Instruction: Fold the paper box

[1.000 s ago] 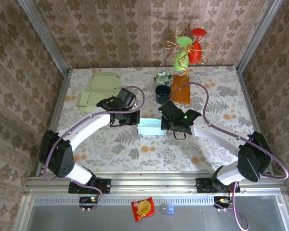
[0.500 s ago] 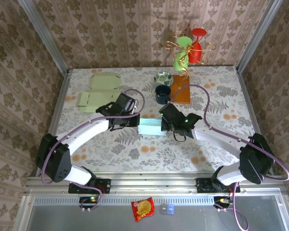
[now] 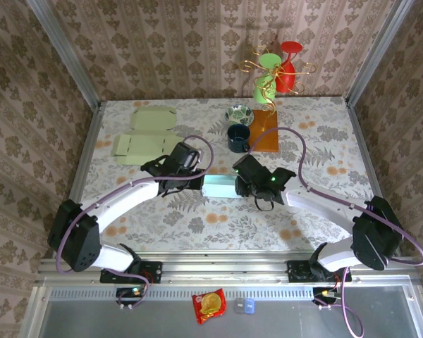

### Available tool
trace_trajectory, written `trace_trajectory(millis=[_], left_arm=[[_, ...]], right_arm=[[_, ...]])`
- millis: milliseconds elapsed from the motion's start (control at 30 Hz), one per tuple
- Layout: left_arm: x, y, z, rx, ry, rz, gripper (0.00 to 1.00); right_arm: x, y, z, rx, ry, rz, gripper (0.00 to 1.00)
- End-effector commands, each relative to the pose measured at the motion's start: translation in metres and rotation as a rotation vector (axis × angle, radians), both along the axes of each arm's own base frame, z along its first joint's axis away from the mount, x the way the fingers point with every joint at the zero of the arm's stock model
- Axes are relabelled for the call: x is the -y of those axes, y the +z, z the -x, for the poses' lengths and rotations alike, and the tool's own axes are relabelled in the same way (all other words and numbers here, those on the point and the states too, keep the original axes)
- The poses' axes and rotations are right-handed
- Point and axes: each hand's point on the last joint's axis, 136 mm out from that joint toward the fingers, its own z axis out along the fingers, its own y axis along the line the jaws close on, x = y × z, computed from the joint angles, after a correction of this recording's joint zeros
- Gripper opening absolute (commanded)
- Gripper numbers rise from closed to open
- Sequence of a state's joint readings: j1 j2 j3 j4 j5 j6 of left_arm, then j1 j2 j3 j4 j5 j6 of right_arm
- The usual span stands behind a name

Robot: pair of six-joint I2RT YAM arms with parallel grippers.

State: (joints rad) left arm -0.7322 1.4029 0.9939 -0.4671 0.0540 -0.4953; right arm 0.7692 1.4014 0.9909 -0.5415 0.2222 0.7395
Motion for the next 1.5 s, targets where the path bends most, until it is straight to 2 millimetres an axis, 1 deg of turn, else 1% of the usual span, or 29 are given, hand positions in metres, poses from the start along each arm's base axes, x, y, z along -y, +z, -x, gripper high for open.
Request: trace_trajectory(millis=[0,100,167,267,367,467,600,767,867,1033,1167,1333,1467], left_arm=[[-0.014,-0.013,0.010,-0.019,0.003,-0.074,0.00],[-0.014,-0.013,0.010,-0.016,0.007,-0.074,0.00],[-0.013,-0.012,0.011,-0.013,0.006,-0.075,0.00],[-0.011,-0.012,0.011,-0.015,0.010,-0.068,0.00],[-0.009,-0.012,0.012,-0.016,0.009,-0.067,0.00],[-0.007,-0.012,0.012,-0.016,0.009,-0.066,0.00],[-0.006,-0.014,0.012,-0.018,0.010,-0.070,0.00],[-0.006,-0.013,0.011,-0.017,0.015,-0.070,0.00],[-0.006,-0.013,0.012,-0.019,0.014,-0.074,0.00],[-0.005,-0.013,0.011,-0.021,0.015,-0.073,0.00],[-0.003,-0.013,0.011,-0.024,0.015,-0.071,0.00],[-0.002,-0.014,0.011,-0.028,0.013,-0.071,0.00],[-0.001,-0.014,0.010,-0.027,0.009,-0.072,0.00]], right_arm=[[-0.003,0.024,0.014,-0.072,-0.051,-0.148,0.53],[0.002,0.028,0.020,-0.152,-0.164,-0.309,0.64],[0.006,0.031,0.022,-0.194,-0.248,-0.446,0.68],[0.015,0.038,0.017,-0.214,-0.390,-0.658,0.73],[0.019,0.042,0.010,-0.221,-0.505,-0.839,0.76],[0.016,0.046,-0.001,-0.221,-0.572,-0.981,0.76],[0.012,0.044,-0.008,-0.246,-0.644,-1.088,0.77],[0.007,0.037,-0.015,-0.269,-0.680,-1.137,0.76],[0.001,0.032,-0.019,-0.296,-0.686,-1.152,0.74],[-0.007,0.020,-0.014,-0.350,-0.697,-1.135,0.70],[-0.005,0.011,-0.009,-0.369,-0.720,-1.115,0.68],[-0.006,0.005,-0.011,-0.375,-0.728,-1.112,0.65],[-0.009,0.001,-0.014,-0.379,-0.724,-1.112,0.56]])
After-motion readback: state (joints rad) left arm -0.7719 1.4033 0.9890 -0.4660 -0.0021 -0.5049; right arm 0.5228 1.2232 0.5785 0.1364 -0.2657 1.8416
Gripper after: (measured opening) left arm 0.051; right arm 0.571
